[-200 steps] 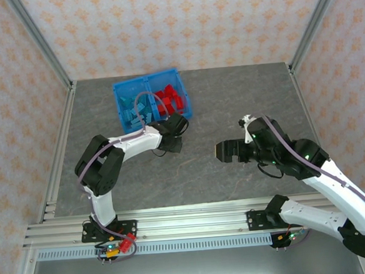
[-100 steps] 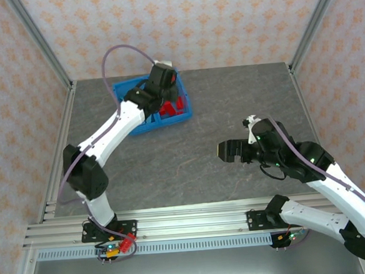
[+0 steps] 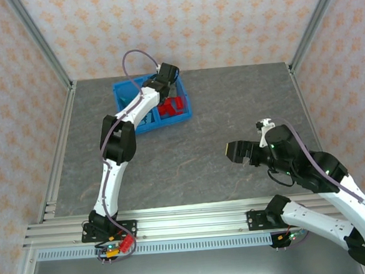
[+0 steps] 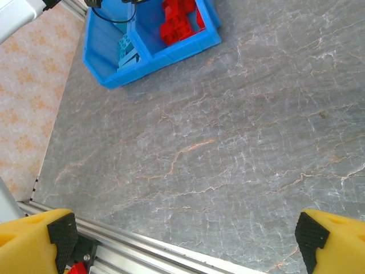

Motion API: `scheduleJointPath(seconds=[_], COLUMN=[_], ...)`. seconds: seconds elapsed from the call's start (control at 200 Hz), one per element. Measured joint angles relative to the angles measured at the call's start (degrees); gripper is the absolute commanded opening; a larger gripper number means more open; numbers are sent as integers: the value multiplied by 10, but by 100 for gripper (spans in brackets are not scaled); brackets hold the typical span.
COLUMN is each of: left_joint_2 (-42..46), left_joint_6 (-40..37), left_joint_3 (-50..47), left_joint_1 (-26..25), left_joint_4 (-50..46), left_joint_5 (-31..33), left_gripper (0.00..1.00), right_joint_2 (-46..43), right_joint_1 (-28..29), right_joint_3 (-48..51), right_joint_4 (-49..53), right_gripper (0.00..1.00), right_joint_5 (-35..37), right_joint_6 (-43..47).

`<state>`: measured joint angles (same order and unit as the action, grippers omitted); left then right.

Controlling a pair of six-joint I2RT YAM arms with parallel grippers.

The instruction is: Sort the legos into containers by color

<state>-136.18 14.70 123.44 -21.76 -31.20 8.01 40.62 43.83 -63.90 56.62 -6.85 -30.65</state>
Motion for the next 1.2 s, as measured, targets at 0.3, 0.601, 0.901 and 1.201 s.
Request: scheduleJointPath(seconds=[0.3, 0.601, 0.901, 1.201], left_joint_2=[189, 607, 832, 885], left_joint_6=[-11, -53, -82, -94], left_joint_3=[-133, -424, -761, -914], left_joint_1=[-41, -134, -127, -113], left_joint_4=[33, 113, 97, 151], left_joint_5=[-21, 2, 145, 245], left_gripper=[78, 83, 90, 100], right_joint_2=[-24, -84, 124, 441], right_joint_1=[0, -6, -259, -382], right_joint_3=[107, 266, 367, 359], right_joint_4=[-6, -129, -481, -796], right_gripper=[99, 99, 99, 99], right_joint_5=[145, 470, 468, 322], right_joint_6=[-17, 6, 199, 268])
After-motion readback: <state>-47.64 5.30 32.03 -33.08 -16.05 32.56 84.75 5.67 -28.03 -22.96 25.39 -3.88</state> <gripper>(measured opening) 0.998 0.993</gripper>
